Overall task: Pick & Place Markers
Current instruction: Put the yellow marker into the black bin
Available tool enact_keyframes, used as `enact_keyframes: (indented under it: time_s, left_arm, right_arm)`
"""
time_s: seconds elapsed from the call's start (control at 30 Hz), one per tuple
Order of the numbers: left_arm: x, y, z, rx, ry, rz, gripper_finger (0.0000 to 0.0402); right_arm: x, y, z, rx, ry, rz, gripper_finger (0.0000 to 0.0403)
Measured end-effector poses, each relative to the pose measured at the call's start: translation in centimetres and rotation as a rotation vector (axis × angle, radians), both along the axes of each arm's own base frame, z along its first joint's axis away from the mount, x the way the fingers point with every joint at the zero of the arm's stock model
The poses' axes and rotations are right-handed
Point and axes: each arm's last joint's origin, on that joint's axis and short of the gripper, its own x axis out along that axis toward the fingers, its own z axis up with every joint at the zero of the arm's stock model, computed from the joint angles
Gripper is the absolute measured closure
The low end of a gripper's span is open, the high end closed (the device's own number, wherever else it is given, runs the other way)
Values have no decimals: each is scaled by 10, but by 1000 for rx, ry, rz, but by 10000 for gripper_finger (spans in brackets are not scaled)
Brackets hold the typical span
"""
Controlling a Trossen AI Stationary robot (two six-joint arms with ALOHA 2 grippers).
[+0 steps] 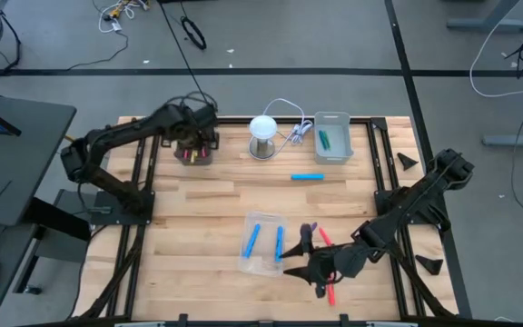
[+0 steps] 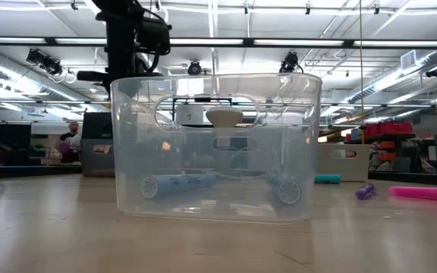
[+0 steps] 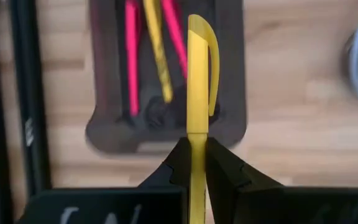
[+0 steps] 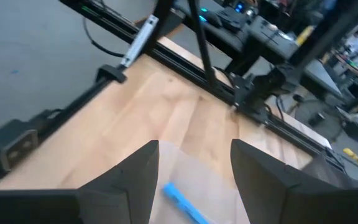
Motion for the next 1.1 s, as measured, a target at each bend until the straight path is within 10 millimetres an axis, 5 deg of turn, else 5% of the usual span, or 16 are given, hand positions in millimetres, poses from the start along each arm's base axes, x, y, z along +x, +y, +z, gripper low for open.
enact_keyframes:
  time_s: [0.3,0.63,0.9,1.1]
  left_arm:
    - [-26,45,2,37,-13,8,375]
    - [-47,71,3,66,-15,14,375]
    - [-39,81,-6,104,1,0,375]
    - [-30,83,-38,120,-20,-20,375]
  right_arm:
    - [11,-16,0,9,6,-64,199]
    - [20,-31,0,19,-1,-114,199]
    - [23,-36,0,42,-1,-139,199]
    - [23,-36,0,41,0,-139,199]
